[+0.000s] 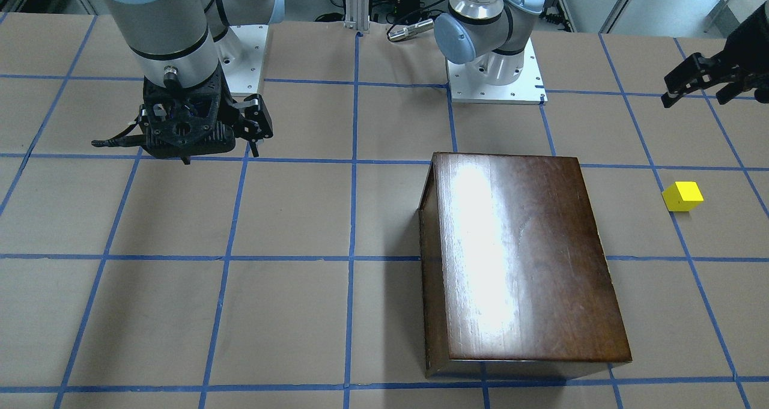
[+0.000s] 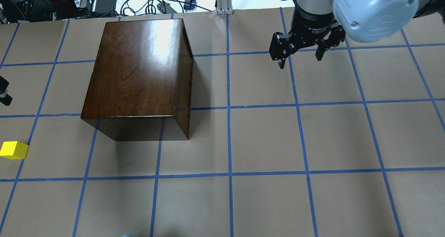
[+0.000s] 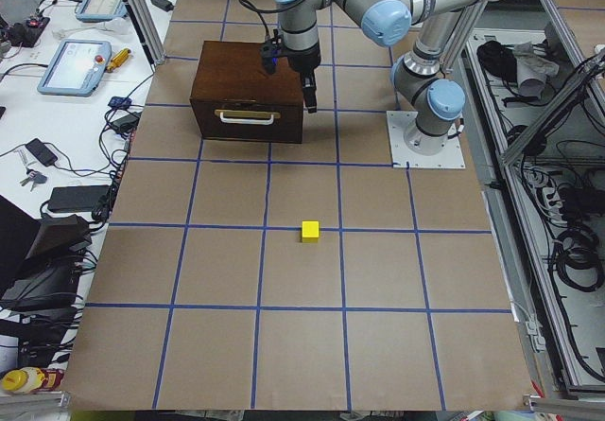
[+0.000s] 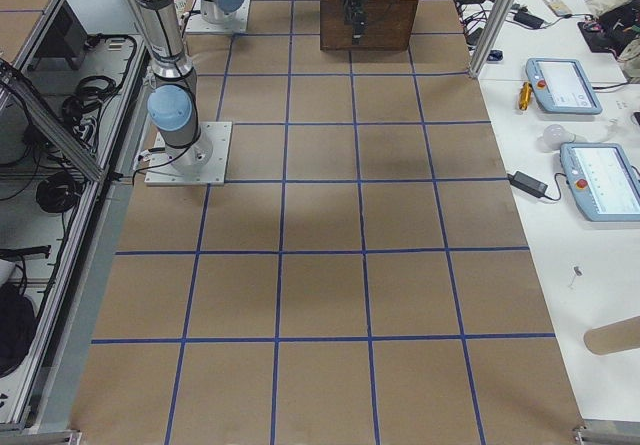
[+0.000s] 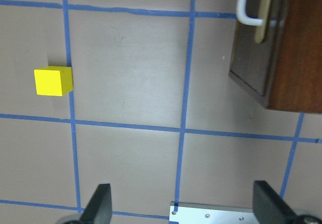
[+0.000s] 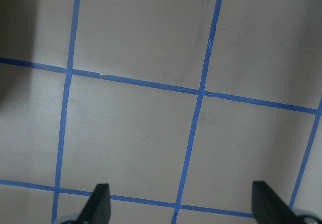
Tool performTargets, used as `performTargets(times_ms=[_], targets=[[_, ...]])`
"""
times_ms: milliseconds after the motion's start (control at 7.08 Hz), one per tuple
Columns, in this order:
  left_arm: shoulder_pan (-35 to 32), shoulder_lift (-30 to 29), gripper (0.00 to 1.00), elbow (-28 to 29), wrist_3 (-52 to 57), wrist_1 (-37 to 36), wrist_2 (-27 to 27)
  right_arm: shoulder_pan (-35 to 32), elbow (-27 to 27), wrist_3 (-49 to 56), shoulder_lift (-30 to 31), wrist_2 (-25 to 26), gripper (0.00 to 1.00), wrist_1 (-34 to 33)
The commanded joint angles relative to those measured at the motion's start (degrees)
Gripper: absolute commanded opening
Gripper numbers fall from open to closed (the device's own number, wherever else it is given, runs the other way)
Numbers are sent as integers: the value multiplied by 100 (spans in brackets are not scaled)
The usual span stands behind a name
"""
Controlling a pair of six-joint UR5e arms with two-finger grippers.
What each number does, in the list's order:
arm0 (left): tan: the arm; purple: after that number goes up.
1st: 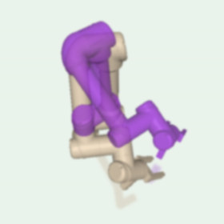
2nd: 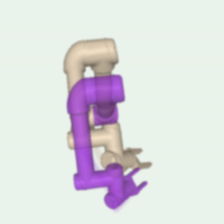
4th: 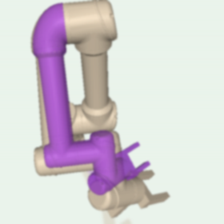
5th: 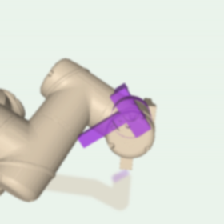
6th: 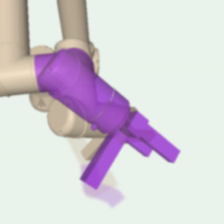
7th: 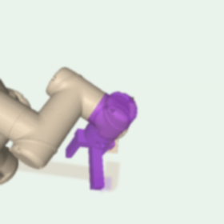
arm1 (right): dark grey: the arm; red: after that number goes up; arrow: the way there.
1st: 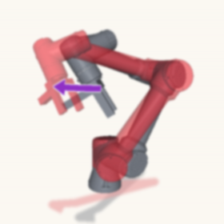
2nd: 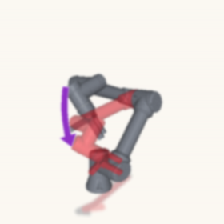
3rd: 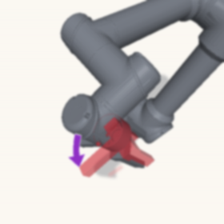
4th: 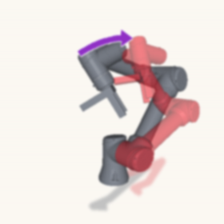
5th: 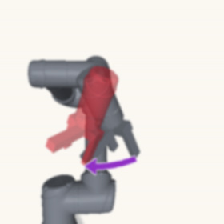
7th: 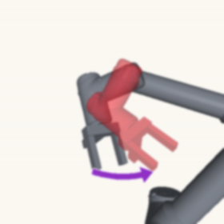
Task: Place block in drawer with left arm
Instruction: 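Lower the left gripper to the white drawer handle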
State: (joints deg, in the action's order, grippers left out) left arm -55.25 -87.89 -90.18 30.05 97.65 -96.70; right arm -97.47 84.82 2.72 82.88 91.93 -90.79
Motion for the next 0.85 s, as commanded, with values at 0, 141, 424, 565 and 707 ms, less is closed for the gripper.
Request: performTargets(times_ms=[0, 141, 424, 565, 707], targets=[[252, -585, 100, 245, 169, -473, 46, 0, 0, -9, 0, 0, 100, 0], [252, -971, 100, 586, 168, -475, 55, 0, 0, 0, 0, 0, 100, 0], [243, -1745, 100, 1150, 151, -484, 588, 0, 0, 0, 0, 0, 100, 0], [208, -2114, 100, 1483, 186, -675, 661, 0, 0, -9, 0, 0, 100, 0], [86, -2405, 100, 1686, 177, -703, 670, 0, 0, -9, 0, 0, 100, 0]])
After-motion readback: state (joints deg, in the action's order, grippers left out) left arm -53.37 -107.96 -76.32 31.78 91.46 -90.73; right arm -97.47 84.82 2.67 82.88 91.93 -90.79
